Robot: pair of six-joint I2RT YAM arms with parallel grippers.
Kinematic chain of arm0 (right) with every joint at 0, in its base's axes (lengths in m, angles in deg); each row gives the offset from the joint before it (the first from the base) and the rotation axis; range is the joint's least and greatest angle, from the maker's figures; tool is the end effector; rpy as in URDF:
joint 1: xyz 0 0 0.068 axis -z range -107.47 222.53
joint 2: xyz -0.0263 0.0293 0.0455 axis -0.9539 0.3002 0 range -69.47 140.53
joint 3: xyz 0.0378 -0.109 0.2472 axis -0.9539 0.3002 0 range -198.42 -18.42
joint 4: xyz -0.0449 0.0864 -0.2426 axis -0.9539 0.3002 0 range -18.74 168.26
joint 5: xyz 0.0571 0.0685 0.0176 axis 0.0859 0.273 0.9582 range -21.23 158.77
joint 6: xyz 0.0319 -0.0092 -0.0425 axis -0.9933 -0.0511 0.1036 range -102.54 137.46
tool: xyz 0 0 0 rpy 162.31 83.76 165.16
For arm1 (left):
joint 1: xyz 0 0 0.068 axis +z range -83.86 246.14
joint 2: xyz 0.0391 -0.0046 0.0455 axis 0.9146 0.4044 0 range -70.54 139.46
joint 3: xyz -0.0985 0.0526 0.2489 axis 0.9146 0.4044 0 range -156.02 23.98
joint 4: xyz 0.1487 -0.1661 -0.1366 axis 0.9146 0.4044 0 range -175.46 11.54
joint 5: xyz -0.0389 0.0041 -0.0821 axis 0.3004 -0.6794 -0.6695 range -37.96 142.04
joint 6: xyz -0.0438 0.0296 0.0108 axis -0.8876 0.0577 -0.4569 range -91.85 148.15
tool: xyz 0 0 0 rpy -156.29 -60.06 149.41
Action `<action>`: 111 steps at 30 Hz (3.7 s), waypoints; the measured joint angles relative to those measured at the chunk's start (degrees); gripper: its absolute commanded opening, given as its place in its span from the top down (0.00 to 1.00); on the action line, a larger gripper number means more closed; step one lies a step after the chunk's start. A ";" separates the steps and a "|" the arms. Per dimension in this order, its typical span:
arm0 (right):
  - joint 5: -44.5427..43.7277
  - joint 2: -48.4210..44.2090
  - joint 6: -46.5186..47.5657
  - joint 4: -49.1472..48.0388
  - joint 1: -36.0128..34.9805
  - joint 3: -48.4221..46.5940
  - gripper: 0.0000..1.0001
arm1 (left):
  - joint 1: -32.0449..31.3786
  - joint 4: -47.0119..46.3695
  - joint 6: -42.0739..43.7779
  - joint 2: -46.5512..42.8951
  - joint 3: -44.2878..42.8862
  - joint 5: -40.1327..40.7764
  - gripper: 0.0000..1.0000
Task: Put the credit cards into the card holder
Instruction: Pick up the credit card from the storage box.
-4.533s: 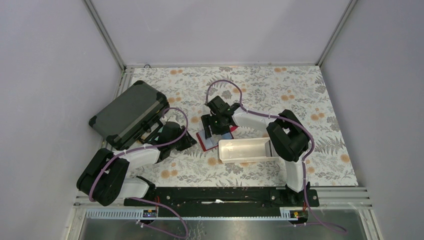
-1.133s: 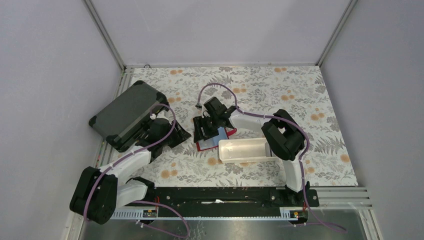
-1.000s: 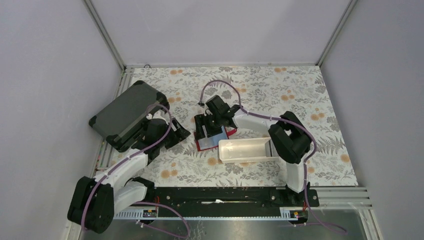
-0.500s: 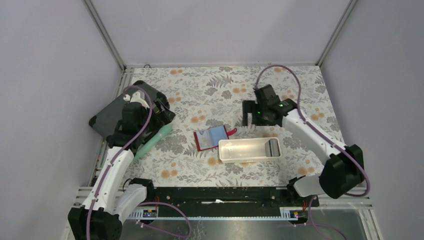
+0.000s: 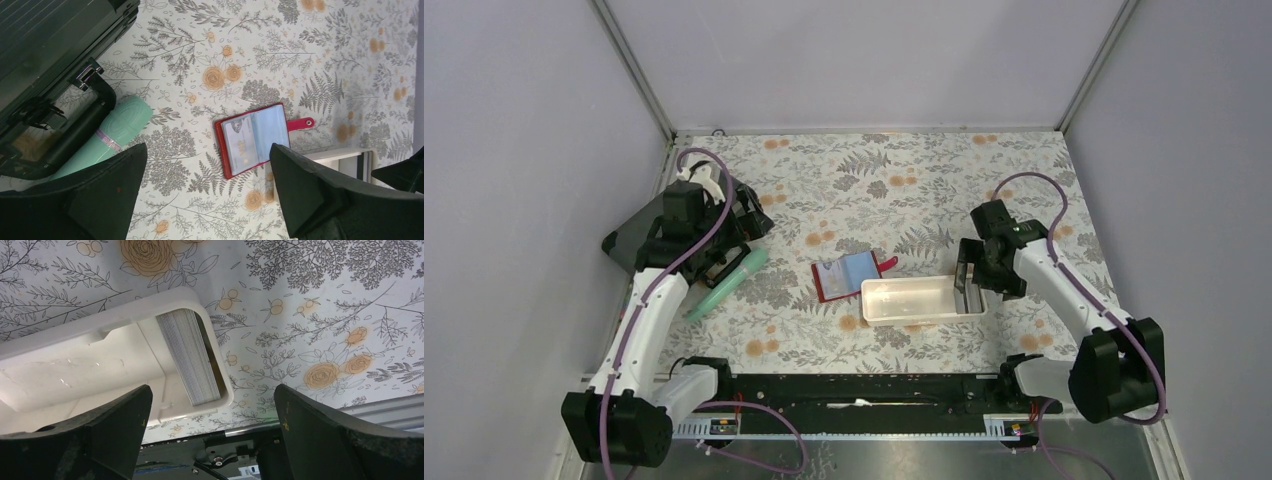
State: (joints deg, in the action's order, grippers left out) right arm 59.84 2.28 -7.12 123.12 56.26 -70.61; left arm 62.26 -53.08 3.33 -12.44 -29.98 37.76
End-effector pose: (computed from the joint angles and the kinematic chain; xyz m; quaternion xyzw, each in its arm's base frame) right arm 0.2156 0.0572 0.2352 0.0838 0.9804 -0.0158 0.1777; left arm 0.2154 -0.0234 0.3152 -0.1059 0.8815 -0.2183 0.4050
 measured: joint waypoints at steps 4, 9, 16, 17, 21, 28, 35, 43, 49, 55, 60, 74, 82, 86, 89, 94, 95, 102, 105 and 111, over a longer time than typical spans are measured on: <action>1.01 2.97 0.13 -0.52 0.15 0.02 0.00 | 0.00 0.79 1.09 -0.35 0.02 1.01 0.01; 2.34 7.30 0.20 -1.92 0.15 0.42 0.00 | 0.07 0.74 1.27 -0.68 0.22 1.03 0.01; 2.56 10.56 0.28 -3.93 0.15 0.42 0.01 | 0.28 0.59 1.25 -1.16 1.20 1.01 0.01; 2.56 11.50 0.28 -4.33 0.15 0.42 0.02 | 0.33 0.55 1.25 -1.25 1.36 1.01 0.01; 2.25 14.88 0.20 -5.09 0.15 0.76 0.06 | 0.48 0.52 1.25 -1.79 1.73 1.01 0.01; 0.83 15.08 0.02 -4.85 0.15 0.90 0.11 | 0.48 0.50 1.25 -2.25 1.92 1.01 0.01; -0.20 14.21 -0.20 -3.72 0.15 -0.48 0.16 | 0.52 0.52 1.25 -2.27 1.97 1.01 0.01; -1.07 13.03 -0.37 -2.03 0.15 -2.19 0.25 | 0.52 0.52 1.25 -2.64 1.99 0.96 0.01; -1.03 12.94 -0.35 -1.49 0.15 -2.51 0.20 | 0.55 0.50 1.25 -3.02 2.03 0.94 0.01; -0.92 12.96 -0.35 -1.62 0.15 -2.49 0.19 | 0.52 0.52 1.25 -3.02 2.03 0.79 0.01; -0.92 13.94 -0.35 -2.21 0.15 -2.19 0.22 | 0.52 0.52 1.25 -3.02 2.05 0.79 0.01; -0.81 14.49 -0.63 -2.16 0.13 -2.21 0.35 | 0.52 0.50 1.22 -3.39 2.05 0.74 0.01; -2.49 14.49 -0.55 0.07 0.13 -4.98 0.38 | 0.52 0.52 1.22 -3.41 2.05 0.74 0.01; -2.54 14.49 -0.52 0.20 0.13 -5.18 0.49 | 0.52 0.52 1.22 -3.43 2.08 0.74 0.01; -2.91 14.49 -0.26 0.26 0.13 -5.18 0.55 | 0.52 0.50 1.22 -3.43 2.08 0.74 0.01; -2.99 14.47 -0.09 0.61 0.11 -5.40 0.56 | 0.52 0.50 1.22 -3.43 2.08 0.72 0.01; -3.02 14.47 -0.07 0.68 0.09 -5.46 0.56 | 0.52 0.50 1.22 -3.43 2.12 0.72 0.01; -3.69 14.47 0.11 1.53 -0.11 -5.88 0.55 | 0.52 0.50 1.05 -3.43 2.91 0.57 0.01; -3.89 14.47 0.13 1.66 -0.28 -5.92 0.52 | 0.52 0.50 1.03 -3.43 2.97 0.52 0.01; -4.50 14.58 0.11 1.81 -0.63 -6.05 0.50 | 0.52 0.48 1.03 -3.67 2.97 0.52 0.01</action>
State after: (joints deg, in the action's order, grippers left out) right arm 55.34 16.86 -7.01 124.93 55.62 -76.66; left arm 62.79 -52.60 4.35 -16.11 -27.00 38.28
